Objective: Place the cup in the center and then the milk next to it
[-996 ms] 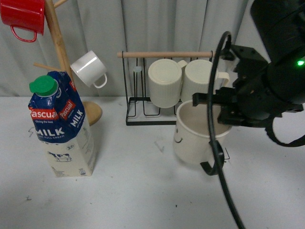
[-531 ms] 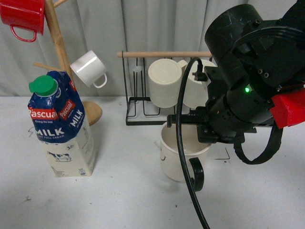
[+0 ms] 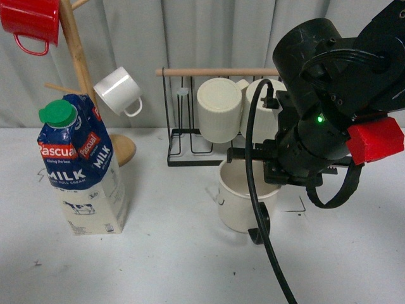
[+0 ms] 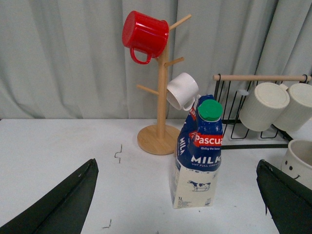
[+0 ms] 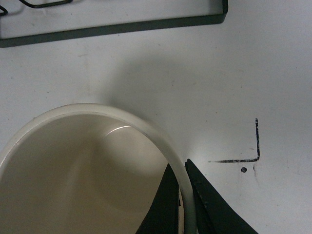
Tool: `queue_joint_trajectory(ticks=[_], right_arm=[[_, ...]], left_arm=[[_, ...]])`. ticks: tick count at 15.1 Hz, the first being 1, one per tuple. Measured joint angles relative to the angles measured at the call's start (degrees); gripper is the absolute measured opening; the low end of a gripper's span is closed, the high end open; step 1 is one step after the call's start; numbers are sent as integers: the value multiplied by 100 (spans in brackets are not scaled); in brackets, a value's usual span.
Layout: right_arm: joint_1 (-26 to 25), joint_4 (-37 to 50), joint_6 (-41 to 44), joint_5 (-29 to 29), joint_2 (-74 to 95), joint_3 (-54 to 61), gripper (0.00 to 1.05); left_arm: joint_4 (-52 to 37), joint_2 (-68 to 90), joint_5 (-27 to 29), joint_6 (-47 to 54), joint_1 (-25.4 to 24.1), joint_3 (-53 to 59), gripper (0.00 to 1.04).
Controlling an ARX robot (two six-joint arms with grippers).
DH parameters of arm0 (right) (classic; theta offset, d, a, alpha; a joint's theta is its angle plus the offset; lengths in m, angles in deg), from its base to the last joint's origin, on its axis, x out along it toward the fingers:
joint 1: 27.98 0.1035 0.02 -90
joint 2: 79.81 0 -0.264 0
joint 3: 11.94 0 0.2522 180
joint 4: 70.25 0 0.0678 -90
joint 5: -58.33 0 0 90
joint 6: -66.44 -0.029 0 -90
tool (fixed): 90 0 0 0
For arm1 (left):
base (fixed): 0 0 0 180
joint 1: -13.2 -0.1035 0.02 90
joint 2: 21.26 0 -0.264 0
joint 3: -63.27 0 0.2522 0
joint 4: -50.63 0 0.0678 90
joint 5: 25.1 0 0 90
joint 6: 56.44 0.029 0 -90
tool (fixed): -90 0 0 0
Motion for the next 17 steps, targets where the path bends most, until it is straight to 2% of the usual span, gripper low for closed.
queue_joint_trajectory(ticks=[4,5,8,11,12,14,15,16,17], right_arm=[[13,31,-37,7,81,-11,3],[11,57,-37,4,116,-33,13],[-2,42,-44,136,142,-103,49],[-114,385,-87,704,-520,70,89],[-166,590,-114,951,-922,225,99],[-516,1473,-372,1587,-1794,590,98],[-739,3073,-186,1091,-2439,1419,91],[-868,3891,319,400,-2887,2070,82],[-1180,4583,1027,-37,-3683,3008,69]], left_arm=[[0,0,0,-2,0,0,98],[0,0,0,-2,0,0,98],[0,0,0,-2,0,0,98],[0,0,0,-2,0,0,98],[0,0,0,-2,0,0,98],[0,0,0,0,0,0,98],[0,0,0,0,0,0,98],[-2,0,-7,0,0,0,98],[2,0,-2,0,0,0,98]])
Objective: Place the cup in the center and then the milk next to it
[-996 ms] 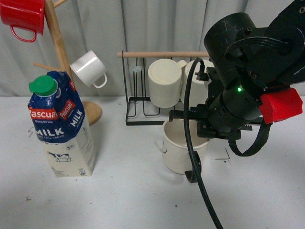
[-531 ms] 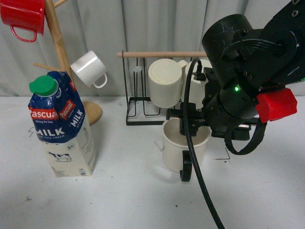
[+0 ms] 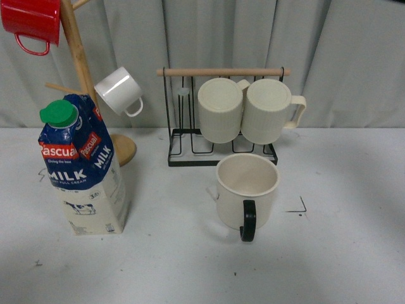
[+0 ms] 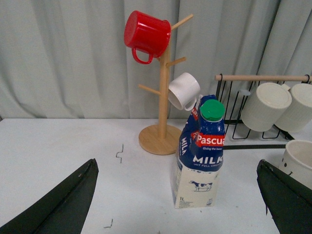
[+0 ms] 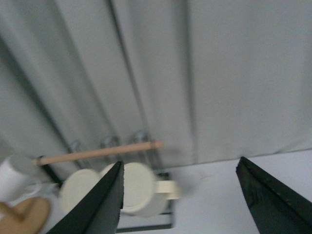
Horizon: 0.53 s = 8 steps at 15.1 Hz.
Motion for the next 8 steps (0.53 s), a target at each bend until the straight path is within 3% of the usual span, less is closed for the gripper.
queue_joint_trajectory(ticks=[1,2,6,8], right_arm=[[-413,343,505,-15,-911,787,54],[-514,501,664,-17,-1314,1163,45],[-533,691,938,227,-1919,2555,2],[-824,789,955,551,-2400,2881,2]], left_arm=[[-2,0,11,0,0,0,98],[-2,0,9,-2,0,0,98],[0,0,2,-2,0,0,98],[0,0,-2,0,0,0,98]])
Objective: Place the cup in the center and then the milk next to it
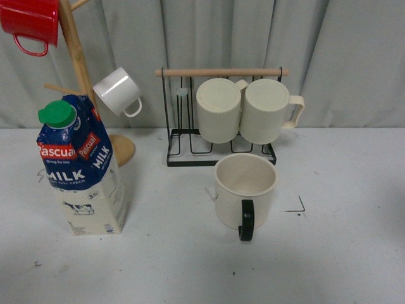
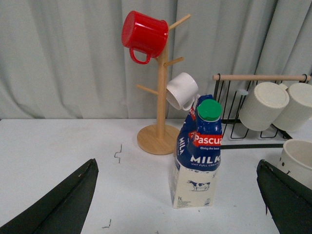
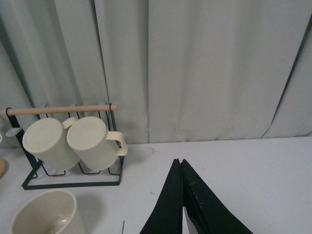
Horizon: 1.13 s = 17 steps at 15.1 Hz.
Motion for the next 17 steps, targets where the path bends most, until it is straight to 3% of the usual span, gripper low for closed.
queue_joint_trajectory(ticks=[13,17], right_arm=[[-129,-990,-2,66,-2533,1554,2],[-129,-1838,0,66,-3421,1561,2]], left_arm=[[-2,0,2,0,0,0,98],[-2,0,2,0,0,0,98]])
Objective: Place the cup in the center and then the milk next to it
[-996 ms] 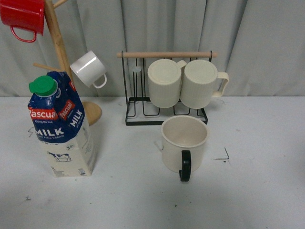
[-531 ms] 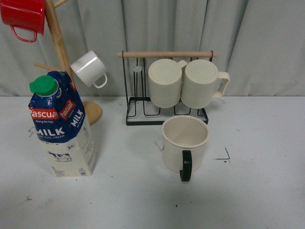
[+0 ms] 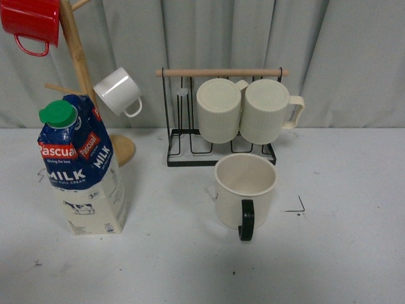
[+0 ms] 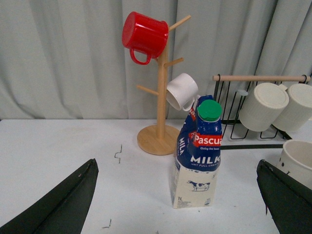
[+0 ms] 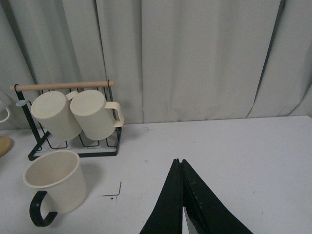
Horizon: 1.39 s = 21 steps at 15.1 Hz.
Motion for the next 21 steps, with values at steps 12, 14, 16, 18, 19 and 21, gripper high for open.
queue_joint_trajectory(ticks=[12,14,16,18,19,21], right_arm=[[0,-1668,0,0,-1624,0,2],[0,-2437,9,4,-2507,-15,2],[0,-2562,13,0,-2509,-2,2],[0,-2549,17,0,-2507,-2,18],[0,-2549,17,0,-2507,-2,31],[0,-2551,17,0,-2507,-2,58]], left_arm=[[0,0,0,-2,0,0,98],[2,0,-2,0,0,0,98],[0,0,-4,0,0,0,98],[0,0,0,0,0,0,98],[0,0,0,-2,0,0,98],[573,120,-245,-35,-92,-166,98]])
